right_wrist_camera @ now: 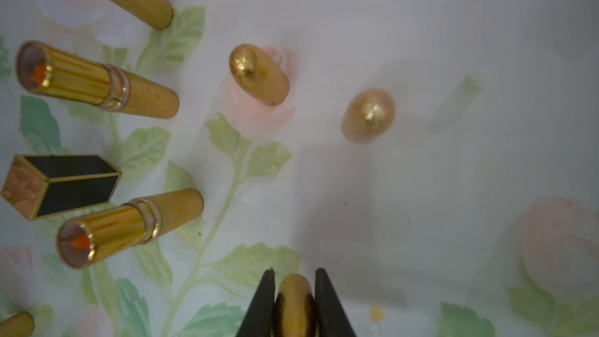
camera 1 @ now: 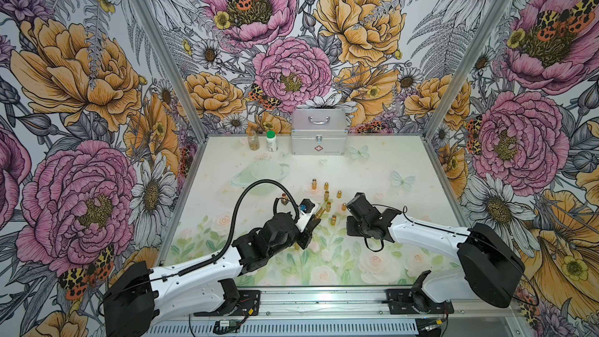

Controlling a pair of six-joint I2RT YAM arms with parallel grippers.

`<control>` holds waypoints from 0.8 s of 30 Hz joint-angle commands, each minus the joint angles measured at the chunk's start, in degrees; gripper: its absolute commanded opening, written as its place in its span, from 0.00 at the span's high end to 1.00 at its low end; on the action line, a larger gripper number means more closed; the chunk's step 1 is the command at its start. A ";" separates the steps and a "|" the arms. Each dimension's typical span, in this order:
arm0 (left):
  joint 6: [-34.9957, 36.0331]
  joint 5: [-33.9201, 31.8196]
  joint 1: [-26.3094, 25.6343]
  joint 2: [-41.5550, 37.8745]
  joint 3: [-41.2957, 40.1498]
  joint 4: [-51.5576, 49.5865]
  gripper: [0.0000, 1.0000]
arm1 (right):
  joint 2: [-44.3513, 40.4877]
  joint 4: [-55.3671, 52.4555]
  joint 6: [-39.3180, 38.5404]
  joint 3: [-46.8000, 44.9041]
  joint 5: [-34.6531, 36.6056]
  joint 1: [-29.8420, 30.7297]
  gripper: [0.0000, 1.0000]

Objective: Open the lipstick cap
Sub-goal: Place the cover at the center of the board.

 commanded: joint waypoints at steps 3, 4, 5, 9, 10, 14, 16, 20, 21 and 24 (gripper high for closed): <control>-0.89 -1.65 0.58 -0.25 -0.65 1.90 1.00 | 1.28 3.91 -1.55 -1.00 2.81 0.82 0.84; -0.85 -1.65 0.52 -0.30 -0.65 2.00 1.00 | 1.42 4.01 -1.69 -1.12 2.75 0.82 0.84; -0.84 -1.65 0.57 -0.18 -0.65 1.98 1.00 | 1.67 3.97 -1.80 -1.34 2.77 0.90 0.84; -0.93 -1.57 0.58 -0.02 -0.82 2.08 1.00 | 2.52 4.18 -2.05 -2.14 3.37 1.47 0.84; -0.96 -1.65 0.57 0.00 -0.83 2.08 1.00 | 2.65 4.27 -2.20 -2.23 3.46 1.61 0.84; -0.93 -1.70 0.59 0.14 -0.74 2.26 1.00 | 3.14 4.28 -2.40 -2.65 3.72 1.78 0.82; -0.95 -1.70 0.66 0.27 -0.72 2.26 1.00 | 2.91 4.28 -2.61 -2.60 3.75 1.79 0.80; -0.89 -1.65 0.70 0.27 -0.65 2.26 1.00 | 1.53 4.16 -2.76 -2.27 3.54 1.81 0.73; -0.93 -1.65 0.64 0.29 -0.59 2.26 1.00 | 1.24 4.11 -2.80 -2.15 3.43 1.87 0.72; -0.83 -1.50 0.63 0.19 -0.55 2.25 1.00 | -0.15 3.09 -2.62 -1.34 3.04 1.88 0.69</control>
